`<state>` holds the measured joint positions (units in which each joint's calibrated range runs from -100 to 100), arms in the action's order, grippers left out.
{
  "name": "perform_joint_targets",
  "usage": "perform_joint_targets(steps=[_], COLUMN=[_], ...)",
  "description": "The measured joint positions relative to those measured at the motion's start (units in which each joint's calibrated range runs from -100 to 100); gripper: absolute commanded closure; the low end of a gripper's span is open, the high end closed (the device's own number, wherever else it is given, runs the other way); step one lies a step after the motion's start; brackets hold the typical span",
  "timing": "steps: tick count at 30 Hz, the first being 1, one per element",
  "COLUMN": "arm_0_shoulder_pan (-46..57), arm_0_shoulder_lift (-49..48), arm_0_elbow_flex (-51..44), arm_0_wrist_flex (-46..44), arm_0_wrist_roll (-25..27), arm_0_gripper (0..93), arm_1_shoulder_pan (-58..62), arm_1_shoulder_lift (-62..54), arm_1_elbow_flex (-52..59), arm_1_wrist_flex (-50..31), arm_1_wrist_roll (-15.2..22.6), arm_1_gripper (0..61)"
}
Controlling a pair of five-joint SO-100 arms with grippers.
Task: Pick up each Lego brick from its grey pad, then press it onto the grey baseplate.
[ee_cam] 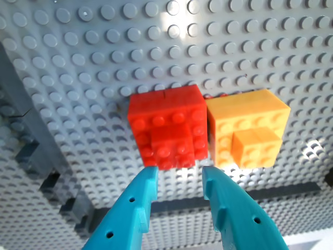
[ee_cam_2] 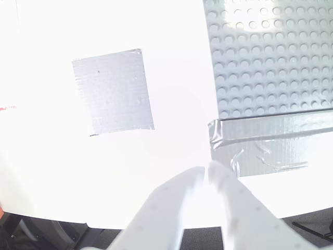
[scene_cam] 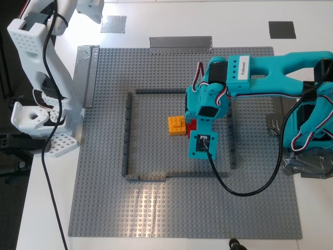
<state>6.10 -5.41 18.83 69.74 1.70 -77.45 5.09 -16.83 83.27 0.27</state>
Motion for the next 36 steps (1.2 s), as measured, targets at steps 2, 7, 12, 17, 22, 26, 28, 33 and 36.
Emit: perform_joint_targets(steps=[2, 7, 12, 17, 22, 26, 28, 33, 36], arm_0_shoulder_pan=[0.15, 1.18, 4.14, 13.76, 31.52, 46.54, 52.76, 63.19, 67.18], arm_0_shoulder_lift=[-1.86, -6.00, -9.47, -16.57, -25.02, -28.57, -28.99, -28.15, -27.64], arm_0_elbow_flex=[-1.17, -3.41, -3.51, -3.51, -3.51, -3.51, -3.51, -3.51, -3.51], arm_0_wrist_flex=[2.00, 6.43, 10.43, 15.74, 14.09, 9.83, 9.13, 8.78, 8.78], arm_0_wrist_roll=[0.00, -0.16, 0.94, 4.34, 9.09, 9.98, 9.98, 10.24, 10.35], arm_0_gripper=[82.9, 83.0, 83.1, 92.7, 92.7, 92.7, 92.7, 92.7, 92.7], arm_1_shoulder_pan=[0.00, 0.00, 0.00, -0.09, -1.00, -1.09, -1.09, -1.09, -1.09], arm_1_shoulder_lift=[0.00, 0.00, 0.00, 0.00, 0.00, 0.00, 0.00, 0.00, -0.09], arm_1_elbow_flex=[0.00, 0.00, 0.00, 0.00, 0.00, 0.00, 0.00, 0.48, 0.48], arm_1_wrist_flex=[0.00, 0.08, 0.40, 0.40, 0.40, 0.40, 0.40, 0.40, 0.40], arm_1_wrist_roll=[0.00, 0.00, 0.00, 0.00, 0.00, 0.00, 0.00, 0.00, 0.00], arm_1_gripper=[61.2, 61.2, 61.2, 61.2, 61.2, 61.2, 61.2, 61.2, 61.2])
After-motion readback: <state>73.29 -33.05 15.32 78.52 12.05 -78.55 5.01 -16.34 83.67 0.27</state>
